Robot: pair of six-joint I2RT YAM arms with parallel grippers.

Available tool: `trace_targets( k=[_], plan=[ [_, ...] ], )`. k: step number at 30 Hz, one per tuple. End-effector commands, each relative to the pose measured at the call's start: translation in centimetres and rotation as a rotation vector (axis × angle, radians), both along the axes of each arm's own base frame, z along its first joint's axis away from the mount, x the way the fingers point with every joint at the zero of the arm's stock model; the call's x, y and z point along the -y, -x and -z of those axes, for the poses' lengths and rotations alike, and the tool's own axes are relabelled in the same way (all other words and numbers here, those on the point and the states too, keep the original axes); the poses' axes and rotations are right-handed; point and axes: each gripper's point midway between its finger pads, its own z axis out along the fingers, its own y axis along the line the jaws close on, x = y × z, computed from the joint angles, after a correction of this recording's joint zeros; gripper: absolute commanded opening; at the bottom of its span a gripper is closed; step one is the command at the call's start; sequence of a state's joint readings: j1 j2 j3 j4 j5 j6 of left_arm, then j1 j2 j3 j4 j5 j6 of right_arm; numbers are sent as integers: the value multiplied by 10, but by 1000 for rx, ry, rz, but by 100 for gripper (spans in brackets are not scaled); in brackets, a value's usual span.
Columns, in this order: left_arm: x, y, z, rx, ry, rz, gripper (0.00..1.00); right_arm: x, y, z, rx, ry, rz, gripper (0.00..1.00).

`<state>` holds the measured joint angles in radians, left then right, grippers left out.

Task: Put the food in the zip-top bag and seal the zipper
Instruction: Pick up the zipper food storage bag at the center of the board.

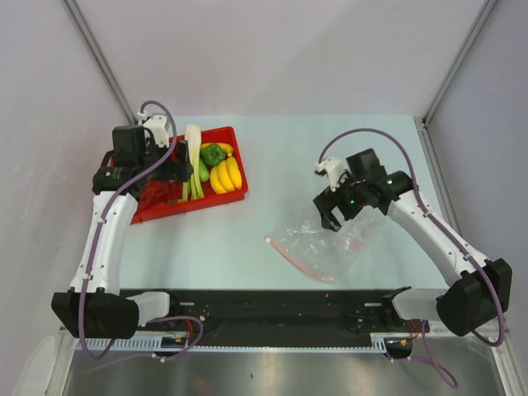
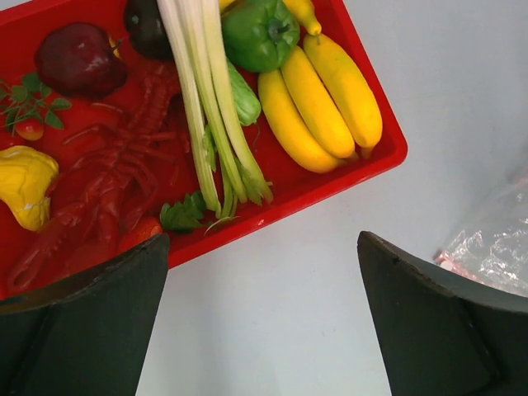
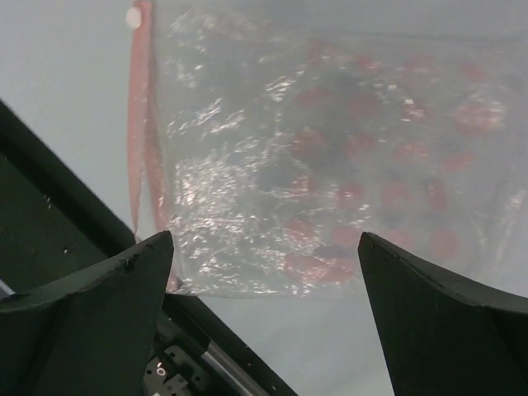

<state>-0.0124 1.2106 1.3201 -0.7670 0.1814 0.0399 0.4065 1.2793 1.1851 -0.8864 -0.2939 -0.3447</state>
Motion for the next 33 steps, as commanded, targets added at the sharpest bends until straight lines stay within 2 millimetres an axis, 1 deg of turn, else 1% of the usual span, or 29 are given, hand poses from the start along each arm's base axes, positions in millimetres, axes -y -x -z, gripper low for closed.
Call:
trace_targets(
  k=[1, 4, 5, 7, 8, 9, 11, 12, 14, 15, 17, 19, 20, 22, 23, 25, 28, 31, 33],
  plan=[
    [-8, -3, -12, 47, 26, -96, 100, -28, 28, 18, -43, 32, -117, 100],
    [-17, -2, -9, 35, 11, -152, 100, -46, 40, 27, -54, 65, -154, 99],
    [-19, -2, -9, 34, 4, -164, 100, -61, 52, 27, -35, 72, -214, 98],
    [-24, -1, -10, 34, -12, -189, 100, -66, 58, 32, -18, 108, -235, 96],
    [-25, 0, -10, 34, -15, -190, 100, -75, 70, 39, -17, 125, -281, 95],
    [-25, 1, -10, 32, -21, -190, 100, -74, 71, 43, 2, 153, -281, 91],
    [-27, 1, -10, 32, -28, -200, 100, -79, 85, 53, 24, 194, -323, 89],
    [-28, 2, -9, 32, -25, -206, 100, -80, 90, 55, 36, 203, -336, 84],
    [-28, 3, -4, 20, -27, -206, 100, -83, 98, 60, 36, 207, -346, 81],
    [-28, 4, -3, 18, -27, -206, 100, -86, 103, 61, 37, 199, -365, 76],
    [-34, 4, 1, 8, -49, -233, 100, -90, 102, 64, 40, 190, -362, 75],
    [-35, 5, 2, 4, -56, -239, 100, -91, 105, 77, 31, 218, -372, 74],
    [-36, 4, 3, 1, -58, -241, 100, -92, 101, 79, 52, 234, -359, 74],
    [-36, 3, 2, 1, -60, -244, 100, -95, 103, 91, 62, 270, -365, 74],
    [-37, 3, 3, 0, -61, -245, 100, -97, 98, 93, 91, 283, -351, 74],
    [-40, 3, 6, -7, -73, -261, 100, -101, 98, 100, 98, 312, -334, 75],
    [-48, 2, 8, -9, -97, -297, 100, -109, 97, 103, 118, 326, -323, 76],
    [-51, 3, 9, -20, -110, -318, 100, -111, 87, 110, 176, 372, -303, 75],
    [-53, 4, 8, -19, -117, -324, 100, -107, 81, 118, 187, 424, -282, 73]
  ],
)
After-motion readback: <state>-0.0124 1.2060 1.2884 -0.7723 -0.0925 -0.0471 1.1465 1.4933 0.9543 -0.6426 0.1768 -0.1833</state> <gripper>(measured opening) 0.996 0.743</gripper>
